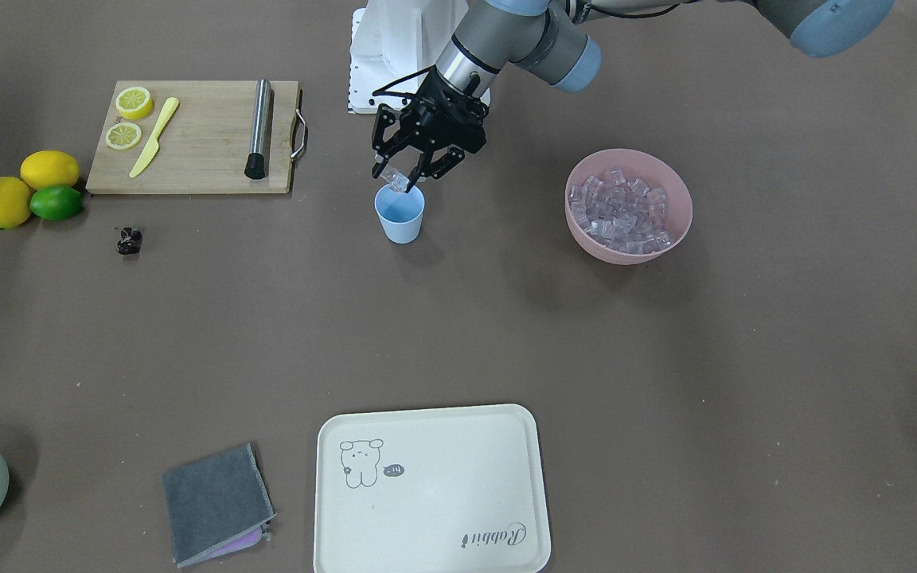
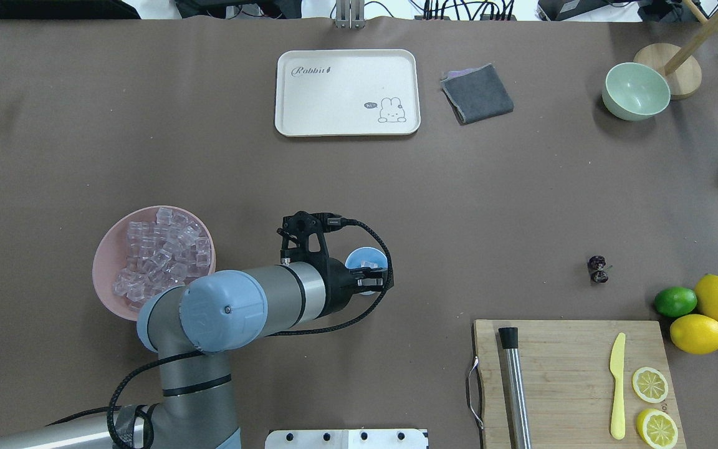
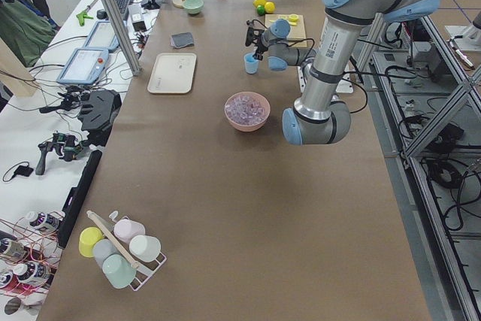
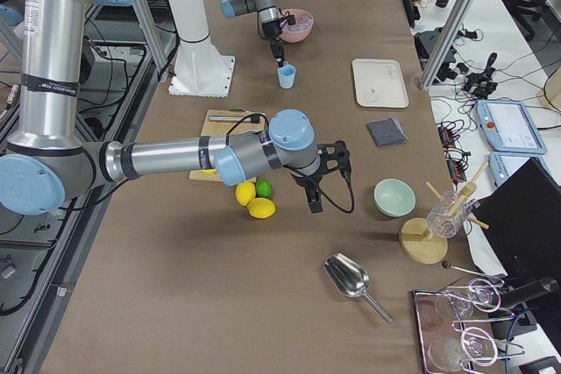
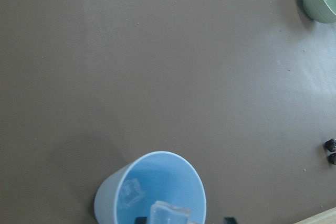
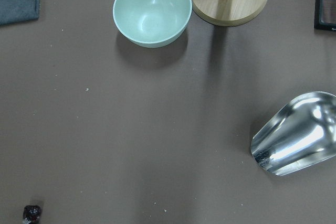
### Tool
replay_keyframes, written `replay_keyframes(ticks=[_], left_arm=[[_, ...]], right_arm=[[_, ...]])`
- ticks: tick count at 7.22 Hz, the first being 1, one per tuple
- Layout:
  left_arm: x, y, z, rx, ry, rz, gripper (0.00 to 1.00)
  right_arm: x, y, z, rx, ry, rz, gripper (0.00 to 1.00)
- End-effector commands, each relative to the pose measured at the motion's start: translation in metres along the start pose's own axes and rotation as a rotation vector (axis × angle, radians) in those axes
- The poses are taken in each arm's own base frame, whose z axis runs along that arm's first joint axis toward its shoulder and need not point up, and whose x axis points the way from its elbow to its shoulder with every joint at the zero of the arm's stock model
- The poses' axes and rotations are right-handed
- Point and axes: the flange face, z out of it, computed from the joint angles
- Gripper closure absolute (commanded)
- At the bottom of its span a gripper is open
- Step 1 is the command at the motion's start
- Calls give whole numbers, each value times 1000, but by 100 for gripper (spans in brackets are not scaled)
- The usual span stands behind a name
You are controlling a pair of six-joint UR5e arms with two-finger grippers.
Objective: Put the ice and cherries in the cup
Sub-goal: 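Move the left gripper over the blue cup and drop the ice cube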
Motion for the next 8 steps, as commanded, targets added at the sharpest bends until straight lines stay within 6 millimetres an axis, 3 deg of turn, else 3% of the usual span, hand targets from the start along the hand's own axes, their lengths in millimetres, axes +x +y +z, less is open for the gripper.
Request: replay_keyframes(ticks=[1,6,7,8], left_arm=[[-3,-14,-1,25,-7,1,100],[-10,-17,0,24,-17,3,100],[-12,-16,0,21,-19,5,68],[-27,-12,1,15,-38,6,31]], right_arm=[[-1,-2,-1,4,0,-4,0],[-2,-3,-1,5,0,-4,0],[-1,-3,-1,4,0,-3,0],[-1,-3,-1,4,0,0,0]])
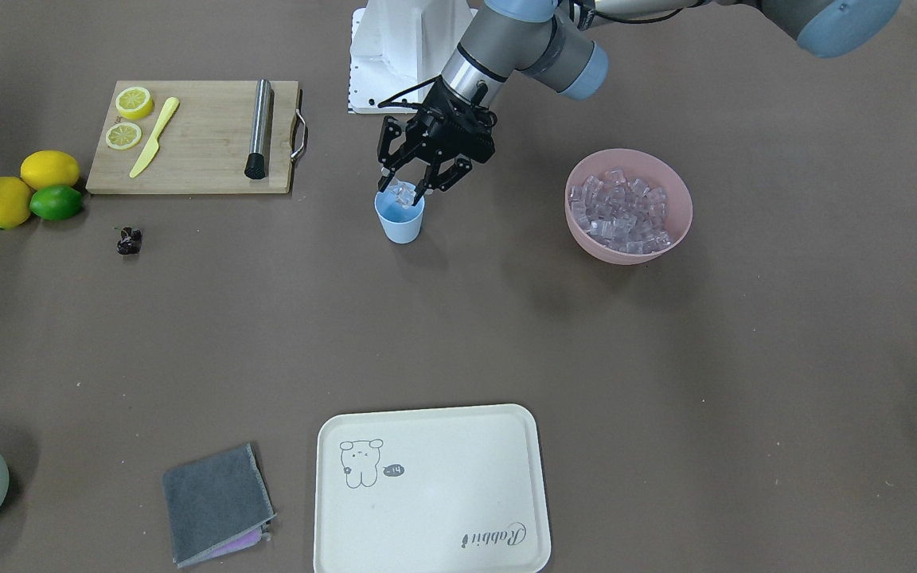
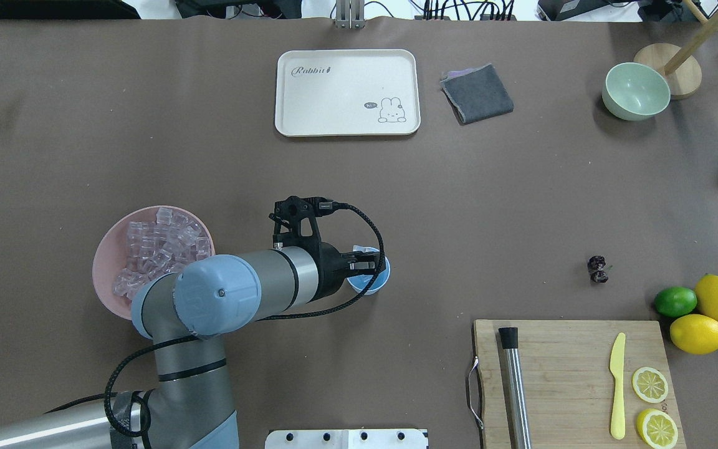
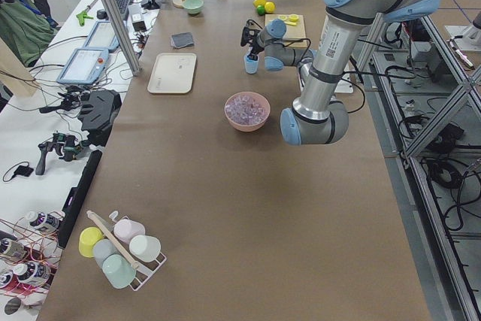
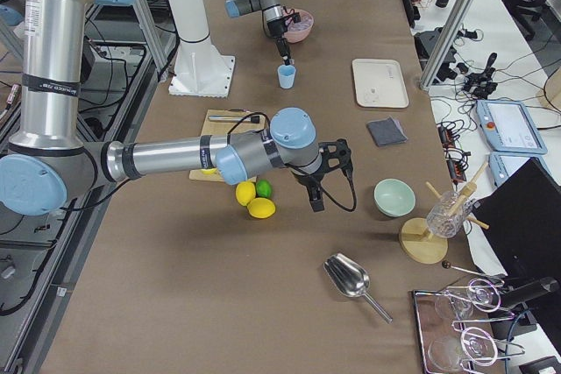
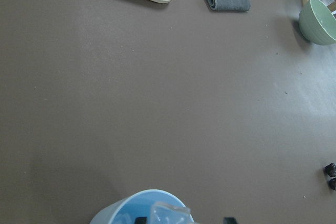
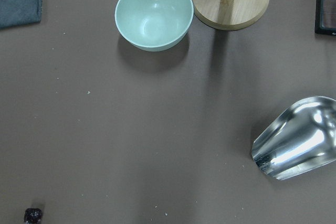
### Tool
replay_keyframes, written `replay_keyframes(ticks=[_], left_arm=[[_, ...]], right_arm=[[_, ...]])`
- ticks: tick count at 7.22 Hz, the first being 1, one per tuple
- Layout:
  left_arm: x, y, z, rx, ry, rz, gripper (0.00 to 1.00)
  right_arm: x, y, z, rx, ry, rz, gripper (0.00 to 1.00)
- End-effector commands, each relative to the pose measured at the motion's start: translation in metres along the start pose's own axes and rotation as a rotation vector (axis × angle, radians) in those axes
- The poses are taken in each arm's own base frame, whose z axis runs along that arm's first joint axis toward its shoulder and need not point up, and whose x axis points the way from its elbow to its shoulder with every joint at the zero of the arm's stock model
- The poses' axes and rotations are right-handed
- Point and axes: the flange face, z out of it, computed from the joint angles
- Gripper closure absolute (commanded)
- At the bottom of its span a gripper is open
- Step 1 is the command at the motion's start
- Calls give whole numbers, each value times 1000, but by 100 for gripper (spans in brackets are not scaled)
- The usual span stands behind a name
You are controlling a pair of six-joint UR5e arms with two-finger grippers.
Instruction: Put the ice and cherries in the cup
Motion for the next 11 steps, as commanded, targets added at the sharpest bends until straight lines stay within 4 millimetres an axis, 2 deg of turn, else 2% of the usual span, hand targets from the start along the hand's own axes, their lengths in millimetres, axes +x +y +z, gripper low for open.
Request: replay_keyframes(ticks=[1,2,6,7,8,10,11], left_arm=[[-13,6,2,-9,-19,4,16],[-13,7,2,-9,-19,4,6],[-6,3,-7,0,3,-2,3],[-10,-1,-26,-1,-9,2,3],[-25,-8,-62,-75,-92,10,2],[-45,-78,-135,-214,-315,81,2],[-75,-96,-172,-261,-436,165,2]], right_arm=[[0,0,0,0,0,3,0],[0,0,0,0,0,4,0],[0,0,0,-1,0,8,0],[0,0,0,-1,0,10,0],[1,0,1,-2,0,11,0],[0,0,1,-4,-1,10,0],[0,1,3,-7,-2,9,0]])
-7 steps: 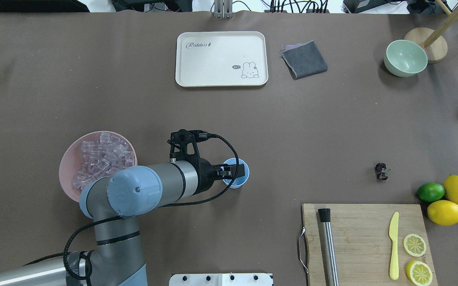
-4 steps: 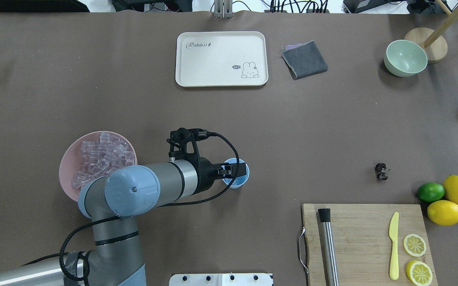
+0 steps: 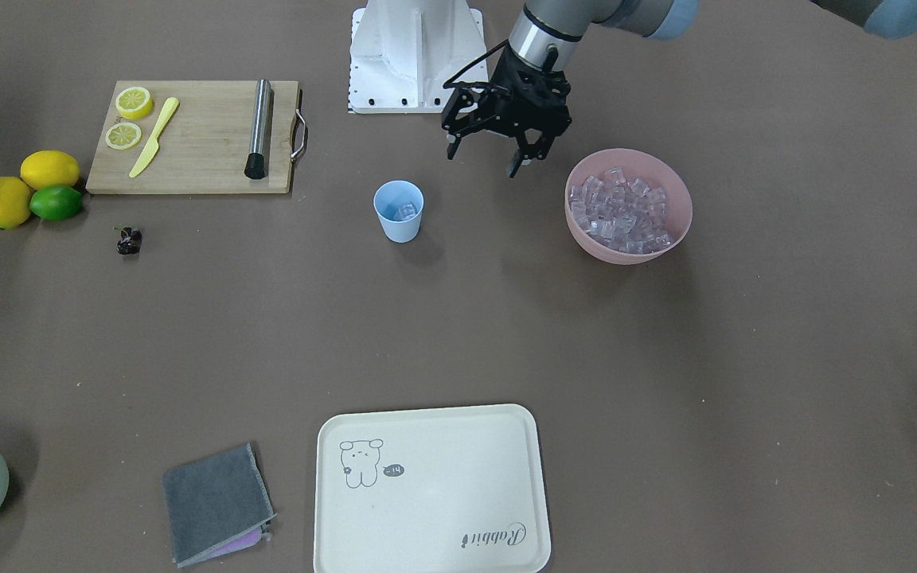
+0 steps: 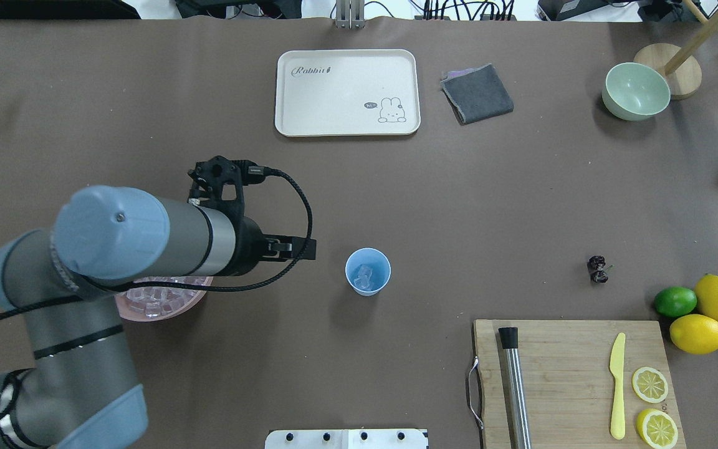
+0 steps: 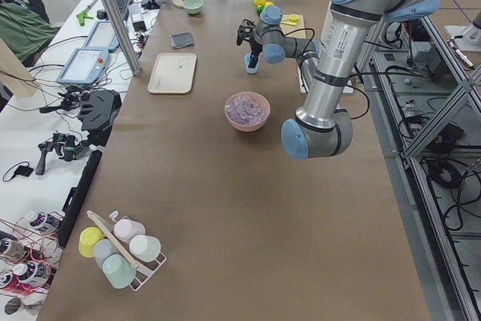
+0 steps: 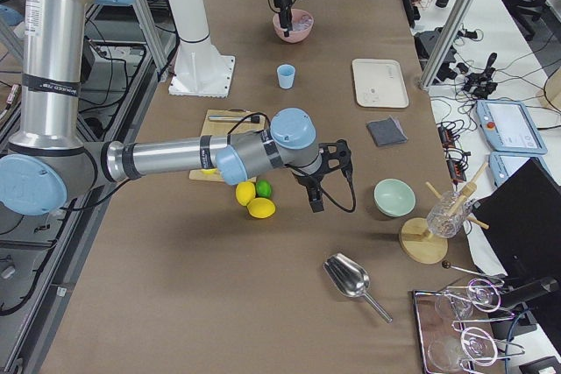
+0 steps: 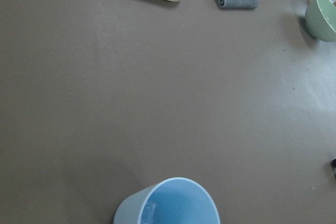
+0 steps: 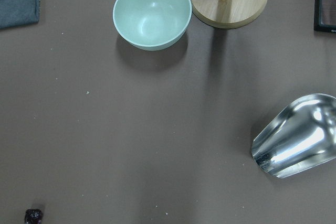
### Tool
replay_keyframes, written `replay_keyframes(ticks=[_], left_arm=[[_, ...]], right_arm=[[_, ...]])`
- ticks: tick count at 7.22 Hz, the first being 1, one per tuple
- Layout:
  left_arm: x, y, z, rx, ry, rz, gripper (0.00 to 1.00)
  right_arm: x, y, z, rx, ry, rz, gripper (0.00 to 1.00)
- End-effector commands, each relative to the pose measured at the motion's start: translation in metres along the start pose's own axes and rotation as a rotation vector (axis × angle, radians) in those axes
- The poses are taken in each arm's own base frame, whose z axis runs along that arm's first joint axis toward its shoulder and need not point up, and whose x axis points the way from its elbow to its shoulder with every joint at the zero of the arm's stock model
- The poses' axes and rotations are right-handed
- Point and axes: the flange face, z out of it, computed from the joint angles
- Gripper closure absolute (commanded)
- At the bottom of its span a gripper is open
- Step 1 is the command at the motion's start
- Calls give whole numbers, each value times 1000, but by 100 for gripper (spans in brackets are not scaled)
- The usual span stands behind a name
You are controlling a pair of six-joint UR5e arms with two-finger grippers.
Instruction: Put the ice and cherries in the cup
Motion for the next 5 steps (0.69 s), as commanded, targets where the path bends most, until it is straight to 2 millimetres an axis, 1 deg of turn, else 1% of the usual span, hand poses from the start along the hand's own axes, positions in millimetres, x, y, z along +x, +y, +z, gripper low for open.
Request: replay_keyframes(ticks=[1,2,3,4,5], left_arm=[[-104,-14,-81,-97,-259,173,2],[-176,-27,-111,-125,-327,218,2],[-236,-40,-140,-183,-313,243,2],[-307,-44,-172,-227,-315,303,2],[-390,-50,-202,-251,-338,317,2]], right_arm=[[-8,-3,3,-6,-8,0,0],[-39,-21,7,-3,-25,38,0],[-82,-35,11,0,-39,72,0],[-127,-46,20,8,-30,98,0],[-168,-53,41,6,-12,108,0]])
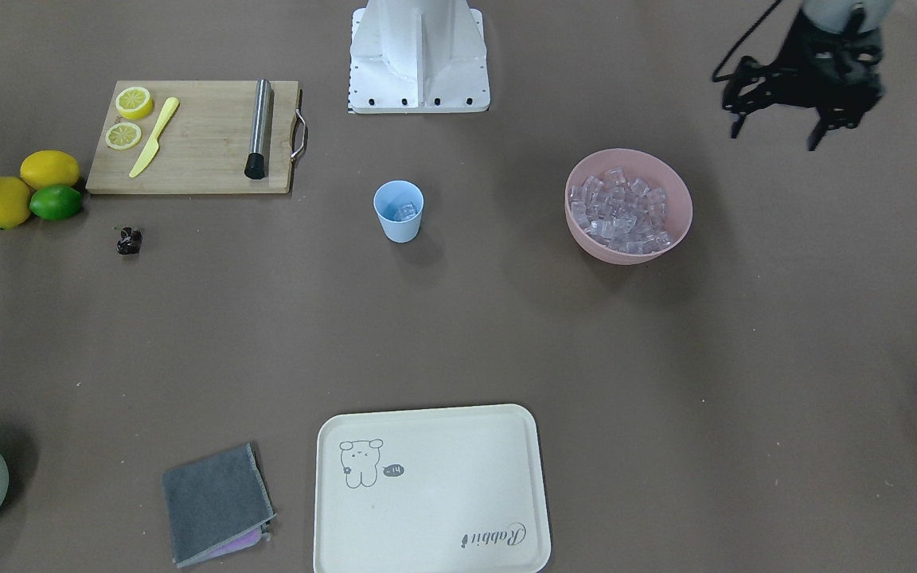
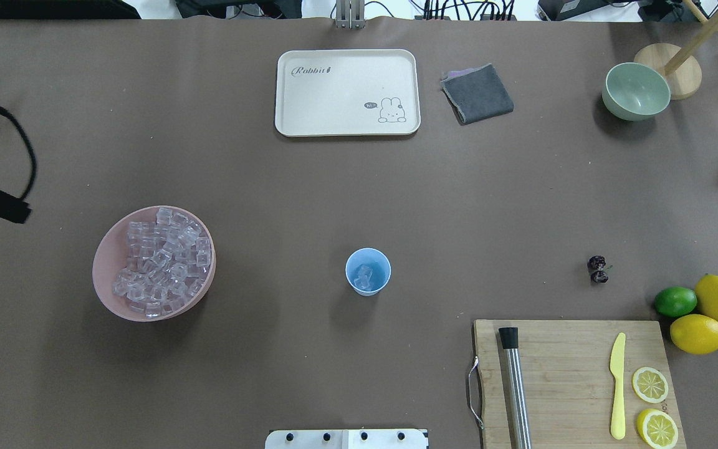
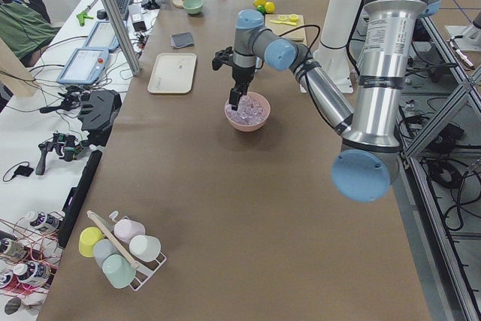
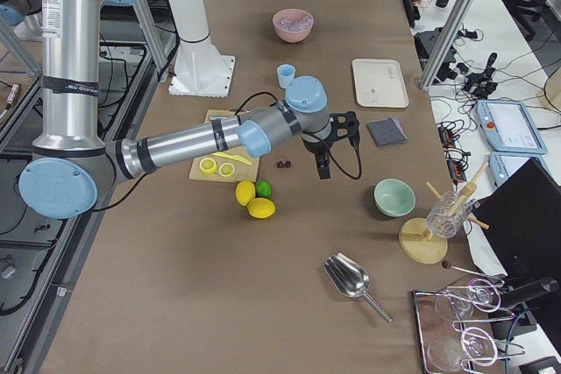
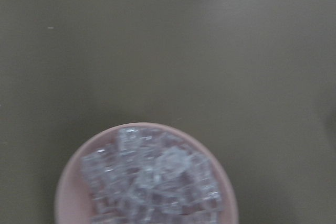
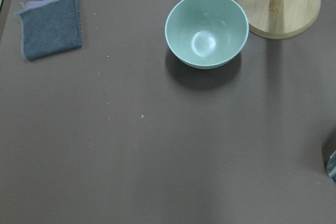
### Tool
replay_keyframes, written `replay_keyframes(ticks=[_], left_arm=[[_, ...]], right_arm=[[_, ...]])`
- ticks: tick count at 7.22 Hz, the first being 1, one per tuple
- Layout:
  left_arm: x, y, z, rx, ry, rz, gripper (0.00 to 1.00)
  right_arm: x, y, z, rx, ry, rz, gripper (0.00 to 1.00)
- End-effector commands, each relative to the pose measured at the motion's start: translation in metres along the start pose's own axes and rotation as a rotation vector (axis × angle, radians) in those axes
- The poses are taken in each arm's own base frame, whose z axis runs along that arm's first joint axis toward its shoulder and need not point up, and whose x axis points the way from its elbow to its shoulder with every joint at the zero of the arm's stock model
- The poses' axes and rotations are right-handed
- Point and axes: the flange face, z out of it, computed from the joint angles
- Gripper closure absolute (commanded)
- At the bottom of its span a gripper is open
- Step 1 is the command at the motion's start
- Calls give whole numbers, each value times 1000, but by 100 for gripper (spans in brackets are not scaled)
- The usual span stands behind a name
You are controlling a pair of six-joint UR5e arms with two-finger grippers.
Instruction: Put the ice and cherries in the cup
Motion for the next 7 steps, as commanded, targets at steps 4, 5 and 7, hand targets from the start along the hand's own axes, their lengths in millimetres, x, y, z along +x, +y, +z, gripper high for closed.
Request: replay_keyframes(ticks=[4,5,7], left_arm=[[-304,121,38,-175,5,109,2],[-317,150,32,-109,76,30,2],[-316,154,30,-86,107,9,2]], right_arm=[[-156,22,65,-53,55,63,0],[-146,51,91,-106,105,49,0],[-144,85,136,-135,98,-23,0]])
